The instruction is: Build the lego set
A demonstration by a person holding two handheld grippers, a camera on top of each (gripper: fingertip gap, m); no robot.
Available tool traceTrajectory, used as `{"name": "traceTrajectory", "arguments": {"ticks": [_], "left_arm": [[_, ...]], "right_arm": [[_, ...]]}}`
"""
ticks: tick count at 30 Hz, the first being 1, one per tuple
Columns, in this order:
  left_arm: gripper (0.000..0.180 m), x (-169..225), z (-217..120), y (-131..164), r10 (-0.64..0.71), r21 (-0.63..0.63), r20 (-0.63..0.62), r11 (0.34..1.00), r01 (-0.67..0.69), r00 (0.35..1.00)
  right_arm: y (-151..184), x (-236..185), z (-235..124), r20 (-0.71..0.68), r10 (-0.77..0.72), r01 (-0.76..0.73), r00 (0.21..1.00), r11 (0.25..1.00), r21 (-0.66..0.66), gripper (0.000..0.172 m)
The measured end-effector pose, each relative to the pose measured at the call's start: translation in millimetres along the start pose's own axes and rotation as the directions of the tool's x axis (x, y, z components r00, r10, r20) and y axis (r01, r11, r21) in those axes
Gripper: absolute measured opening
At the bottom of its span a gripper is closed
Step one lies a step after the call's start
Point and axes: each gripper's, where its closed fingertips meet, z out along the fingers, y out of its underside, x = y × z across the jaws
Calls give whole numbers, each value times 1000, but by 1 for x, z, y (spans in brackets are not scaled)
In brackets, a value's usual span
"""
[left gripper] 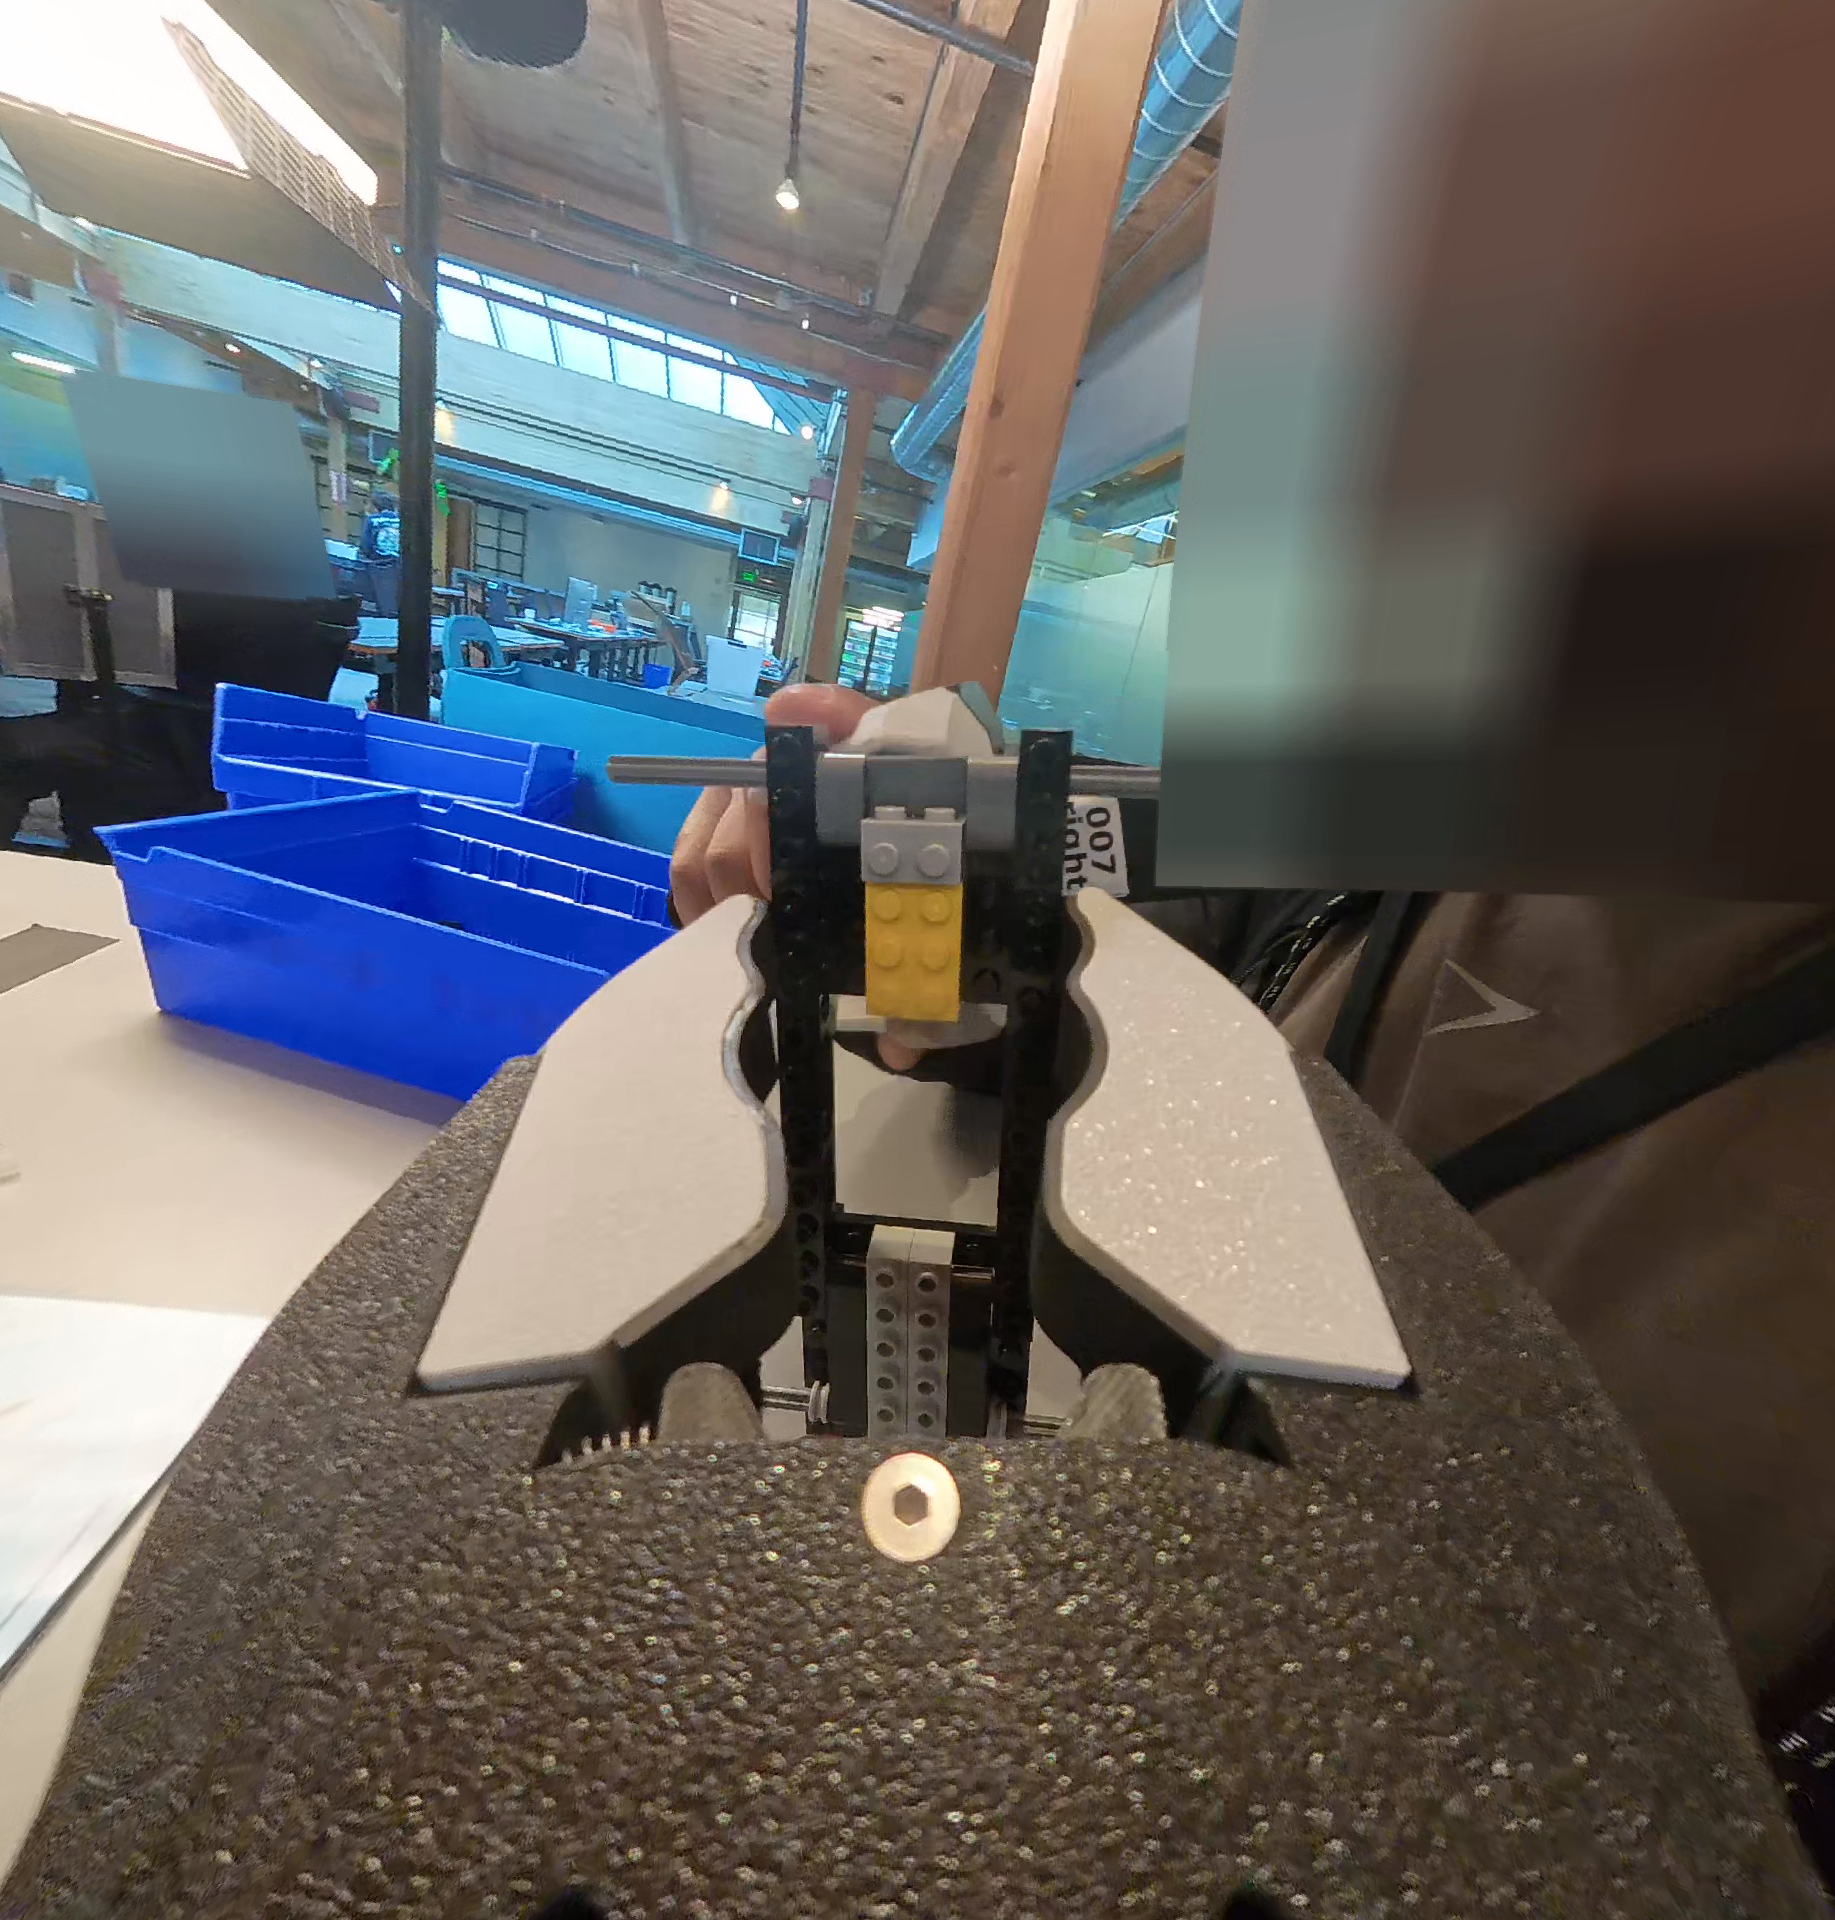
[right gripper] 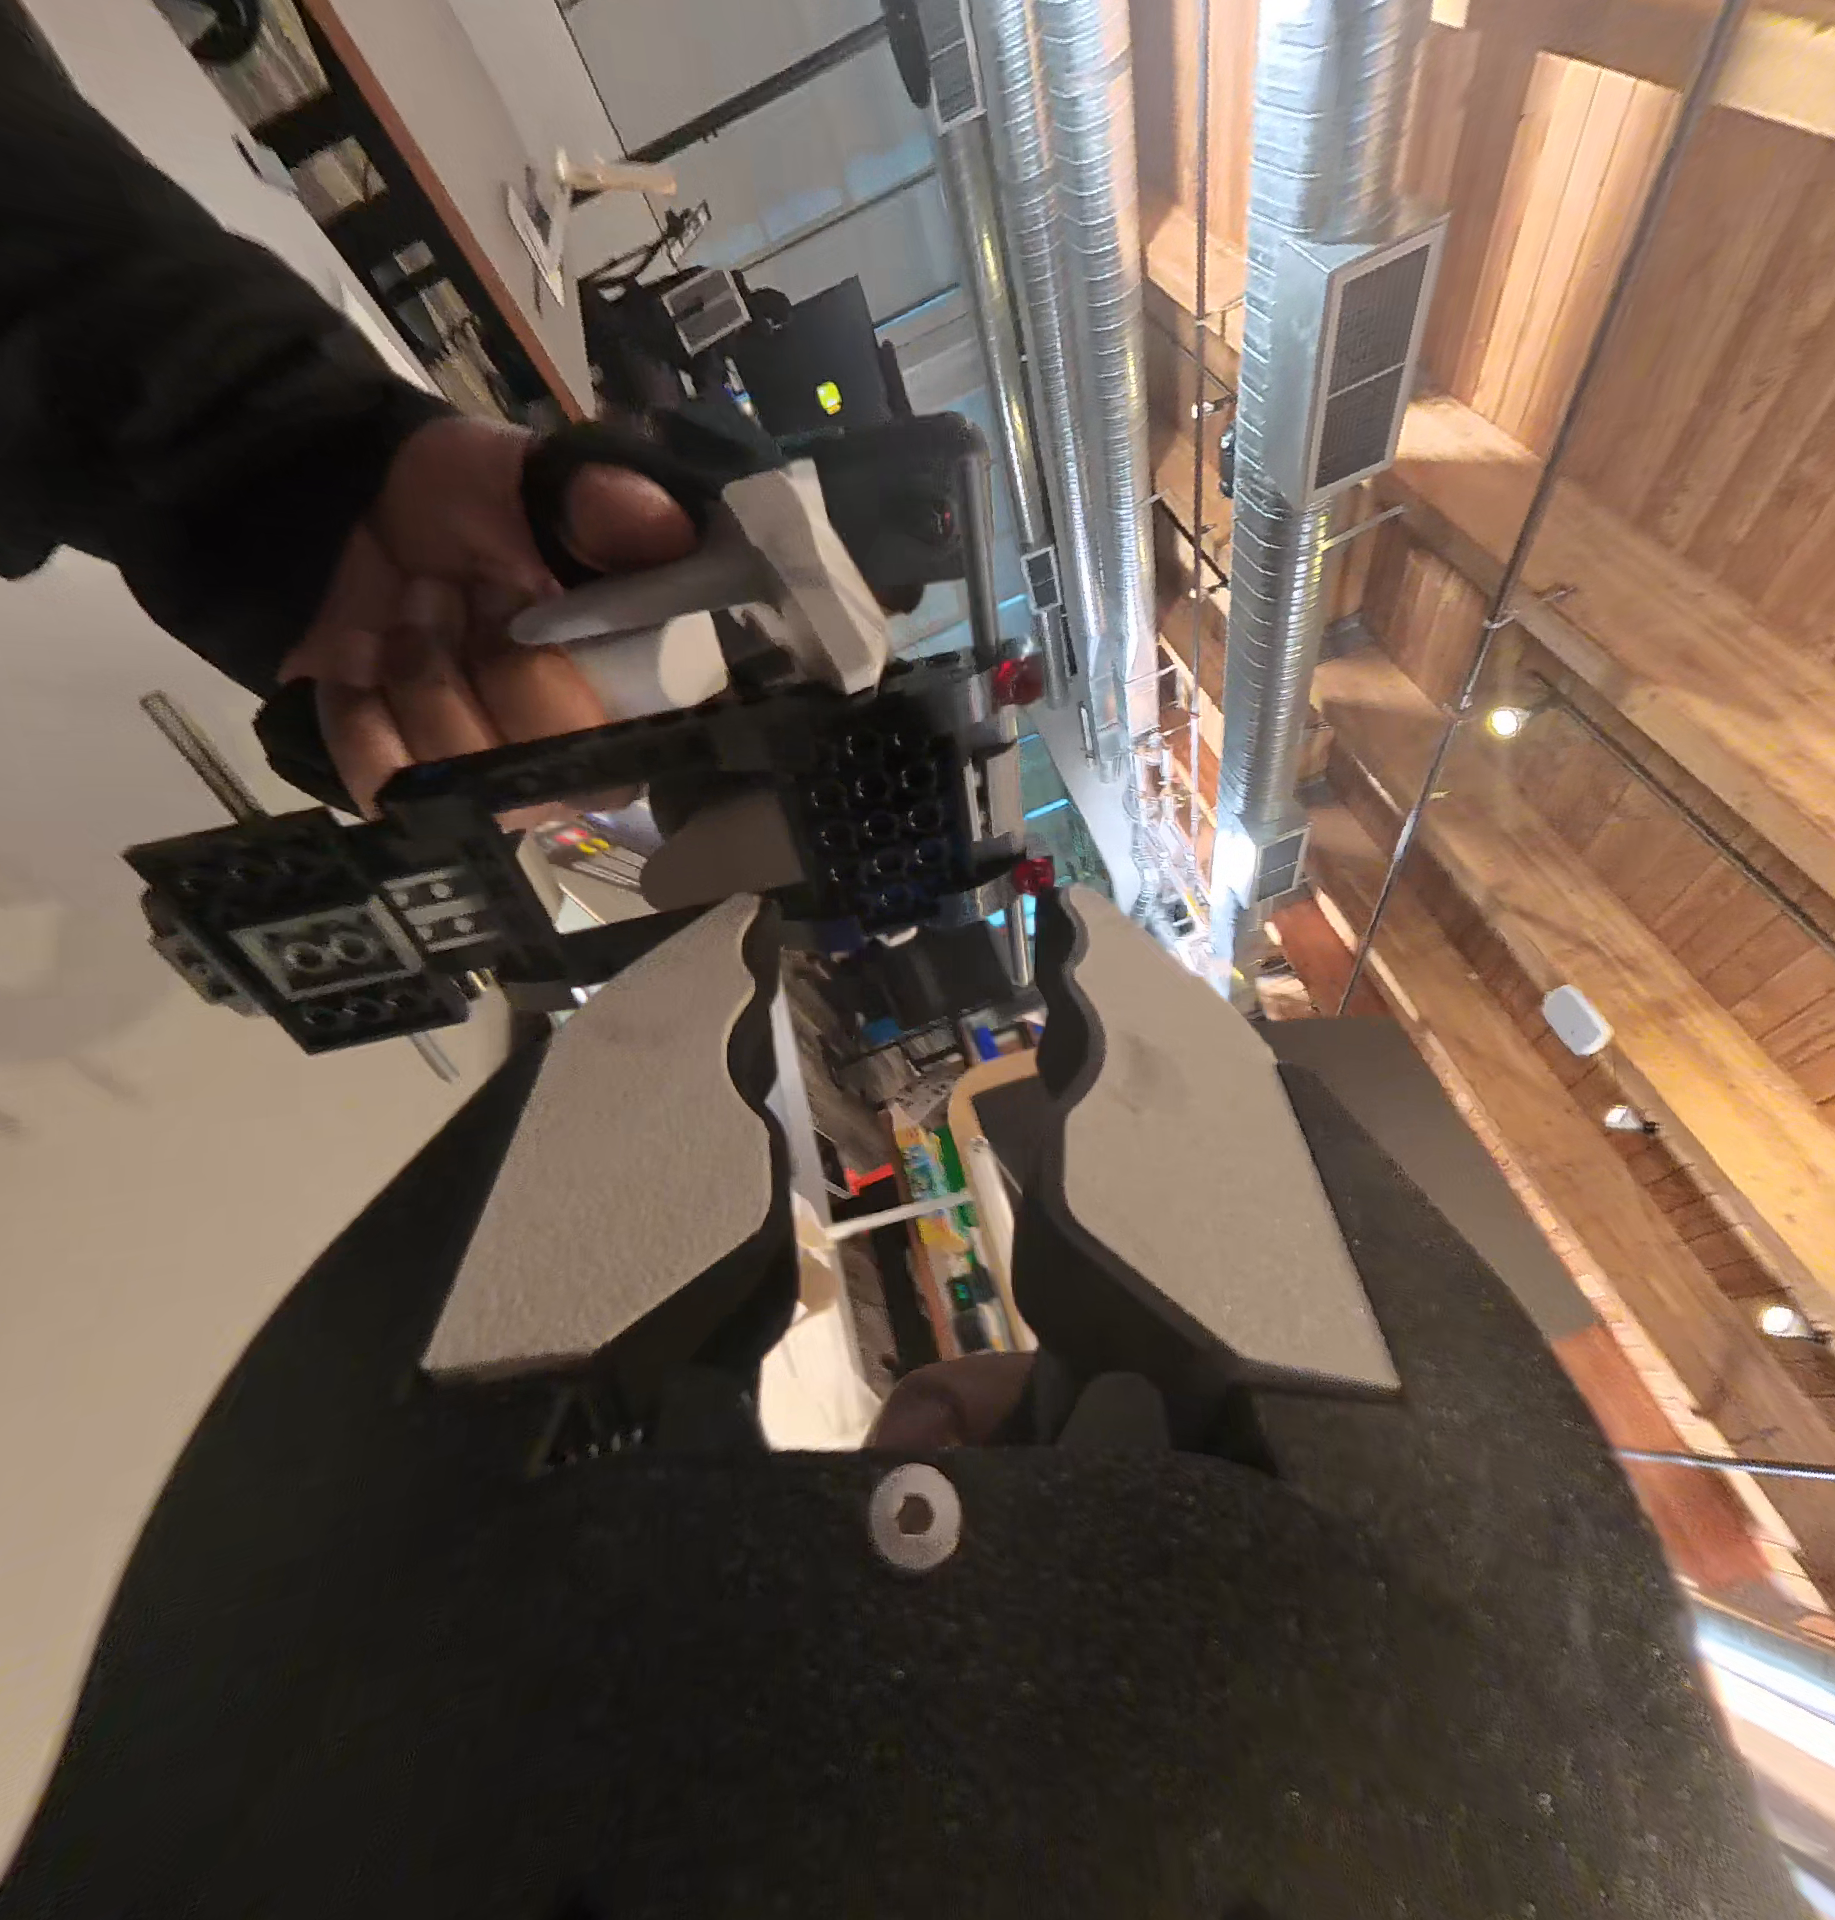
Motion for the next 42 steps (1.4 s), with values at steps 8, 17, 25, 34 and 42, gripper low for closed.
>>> {"name": "traceTrajectory", "arguments": {"ticks": [8, 17, 25, 34, 42], "left_arm": [[52, -12, 14, 3, -49, -19, -60, 999, 48, 997], [52, -21, 25, 3, -60, -32, -96, 998, 57, 994], [51, -22, 29, 10, -94, -14, -118, 996, 93, 989], [51, -21, 32, 13, -128, -17, -119, 992, 127, 985], [51, -28, 35, 9, -175, 52, -88, 982, 180, 981]], "right_arm": [[15, 8, 2, -25, -136, 135, 990, 990, -49, 57], [12, 11, -2, 2, -131, 131, 991, 990, -44, 59], [14, 7, -2, 21, -129, 130, 991, 990, -60, 61], [15, 3, 1, 13, -127, 128, 992, 989, -68, 58], [26, 13, 4, -69, -118, 111, 991, 989, -98, 48]]}}
